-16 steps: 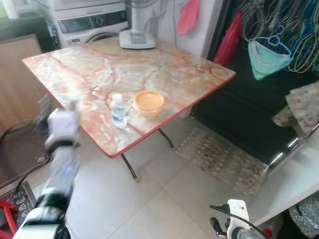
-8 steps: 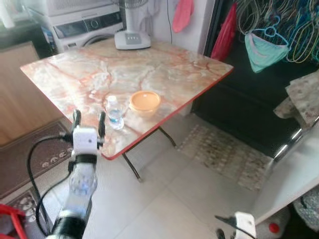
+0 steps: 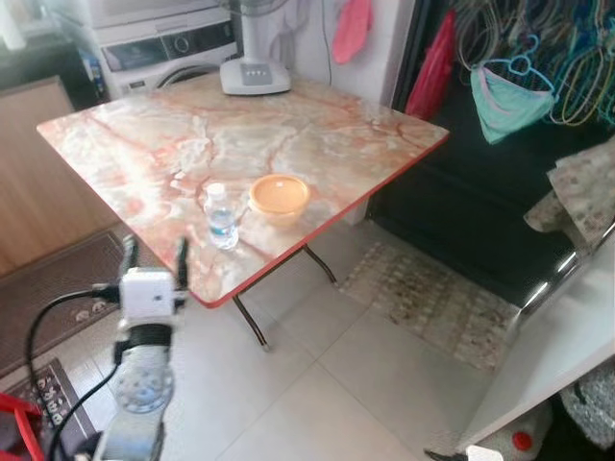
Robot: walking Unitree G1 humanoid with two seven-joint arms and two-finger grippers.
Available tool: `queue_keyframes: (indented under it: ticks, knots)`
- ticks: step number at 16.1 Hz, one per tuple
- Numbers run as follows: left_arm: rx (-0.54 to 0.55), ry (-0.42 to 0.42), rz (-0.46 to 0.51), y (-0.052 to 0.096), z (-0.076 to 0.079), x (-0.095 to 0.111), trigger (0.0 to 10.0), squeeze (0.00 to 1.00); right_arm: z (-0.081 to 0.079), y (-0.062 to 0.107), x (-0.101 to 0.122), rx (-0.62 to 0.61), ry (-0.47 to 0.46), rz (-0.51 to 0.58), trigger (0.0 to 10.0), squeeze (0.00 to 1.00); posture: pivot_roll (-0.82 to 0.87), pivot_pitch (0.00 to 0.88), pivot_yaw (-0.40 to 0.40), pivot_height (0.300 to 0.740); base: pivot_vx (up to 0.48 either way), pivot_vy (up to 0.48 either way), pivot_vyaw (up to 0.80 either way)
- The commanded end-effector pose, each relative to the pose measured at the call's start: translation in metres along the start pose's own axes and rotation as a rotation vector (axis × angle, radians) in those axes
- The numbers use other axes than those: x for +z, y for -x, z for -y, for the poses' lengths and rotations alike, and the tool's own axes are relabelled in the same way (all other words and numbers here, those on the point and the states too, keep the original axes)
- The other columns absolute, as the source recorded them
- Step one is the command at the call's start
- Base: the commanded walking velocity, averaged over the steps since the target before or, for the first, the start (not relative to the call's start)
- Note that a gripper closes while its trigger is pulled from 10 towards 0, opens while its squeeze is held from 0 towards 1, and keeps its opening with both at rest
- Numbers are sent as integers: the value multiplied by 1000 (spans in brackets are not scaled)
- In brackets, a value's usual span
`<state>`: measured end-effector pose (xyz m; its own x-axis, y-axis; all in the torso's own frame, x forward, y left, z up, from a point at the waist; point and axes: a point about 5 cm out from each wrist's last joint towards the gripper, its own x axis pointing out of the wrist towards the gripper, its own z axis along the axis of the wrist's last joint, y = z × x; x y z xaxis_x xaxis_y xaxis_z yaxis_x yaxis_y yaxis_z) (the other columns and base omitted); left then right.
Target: Restocking fridge
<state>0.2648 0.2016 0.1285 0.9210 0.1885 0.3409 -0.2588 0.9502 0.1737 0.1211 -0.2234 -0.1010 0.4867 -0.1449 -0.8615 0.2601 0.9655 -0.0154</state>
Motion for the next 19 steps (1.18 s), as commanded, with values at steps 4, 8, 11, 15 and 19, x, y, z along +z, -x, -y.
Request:
queue_keyframes:
  ticks: [4,8,11,15,19]
  knots:
    - [-65,63,-52,1,3,4,10000,0,-2,1,-4,-11,25,19,10000,0,241,0,-86,740,0,0,0]
    - [-188,109,-40,8,30,20,10000,0,12,3,-4,-56,16,20,10000,0,256,0,-77,740,0,0,0]
    - [-287,80,-70,10,34,20,10000,0,24,5,-4,-116,-17,25,10000,0,207,0,-28,740,0,0,0]
    - [-270,5,-87,3,17,13,10000,0,17,4,-7,-98,-16,5,10000,0,159,0,-27,740,0,0,0]
    - [-231,64,-47,-6,22,26,10000,0,-2,3,-15,-17,43,-29,10000,0,217,0,-33,740,0,0,0]
